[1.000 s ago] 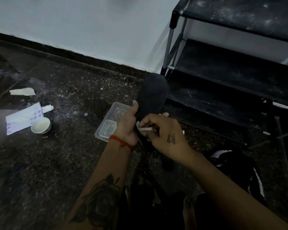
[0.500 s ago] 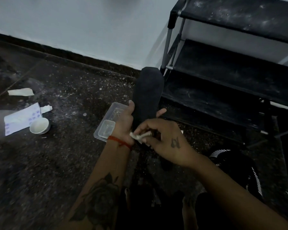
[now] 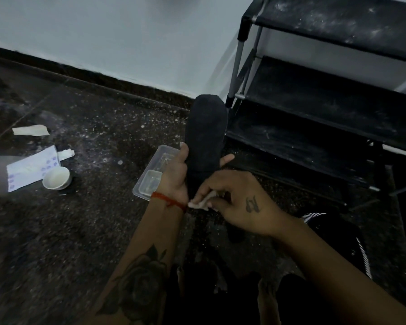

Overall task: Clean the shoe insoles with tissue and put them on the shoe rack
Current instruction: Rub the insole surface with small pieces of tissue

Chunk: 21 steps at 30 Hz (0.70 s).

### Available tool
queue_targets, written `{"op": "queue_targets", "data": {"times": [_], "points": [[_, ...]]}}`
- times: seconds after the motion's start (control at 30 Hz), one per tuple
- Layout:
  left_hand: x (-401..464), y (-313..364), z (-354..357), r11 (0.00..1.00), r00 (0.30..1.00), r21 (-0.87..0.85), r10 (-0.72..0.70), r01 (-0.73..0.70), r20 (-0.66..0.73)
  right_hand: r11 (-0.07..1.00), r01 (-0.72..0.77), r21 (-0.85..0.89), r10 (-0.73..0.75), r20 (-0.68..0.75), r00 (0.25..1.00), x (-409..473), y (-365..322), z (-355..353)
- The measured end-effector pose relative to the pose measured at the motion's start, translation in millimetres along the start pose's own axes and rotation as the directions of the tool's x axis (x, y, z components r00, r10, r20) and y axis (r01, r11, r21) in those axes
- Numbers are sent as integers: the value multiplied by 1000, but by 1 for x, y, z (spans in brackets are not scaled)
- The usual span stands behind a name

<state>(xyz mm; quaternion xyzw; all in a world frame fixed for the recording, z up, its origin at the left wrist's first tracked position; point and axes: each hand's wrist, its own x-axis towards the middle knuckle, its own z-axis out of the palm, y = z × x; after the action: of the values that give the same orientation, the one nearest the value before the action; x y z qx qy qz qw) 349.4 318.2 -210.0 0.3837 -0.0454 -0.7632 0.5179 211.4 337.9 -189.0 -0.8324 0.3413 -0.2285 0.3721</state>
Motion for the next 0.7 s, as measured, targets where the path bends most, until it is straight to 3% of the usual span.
{"op": "queue_targets", "data": {"times": [0.07,0.13,0.23,0.37,0.47,0.53,0.6,0.7], "points": [[2,0,-2,1000,1000,-3,-5,5,-15,993,11,-115,-14,-23,1000,-1,8,-6],[-1,0,1,1000,1000,23,8,-8,-14,975,-22,-219,-11,-149,989,0,15,-7],[-7,-1,9,993,999,106,44,-42,-13,985,-59,-164,17,-249,968,3,12,2],[-4,0,3,997,999,76,33,-30,-33,1000,-14,11,15,-39,999,4,-4,5],[1,1,-2,999,999,32,-1,3,-39,1000,-1,-24,3,95,995,1,-1,-6],[4,1,-3,1000,999,11,7,-6,-48,991,13,-132,-8,35,999,0,8,-12],[4,-1,1,1000,999,15,29,-28,-43,973,-24,-228,-1,-112,994,1,16,-11],[1,-3,5,998,998,34,60,-59,-34,976,-39,-216,-12,-233,972,4,15,-1]]}}
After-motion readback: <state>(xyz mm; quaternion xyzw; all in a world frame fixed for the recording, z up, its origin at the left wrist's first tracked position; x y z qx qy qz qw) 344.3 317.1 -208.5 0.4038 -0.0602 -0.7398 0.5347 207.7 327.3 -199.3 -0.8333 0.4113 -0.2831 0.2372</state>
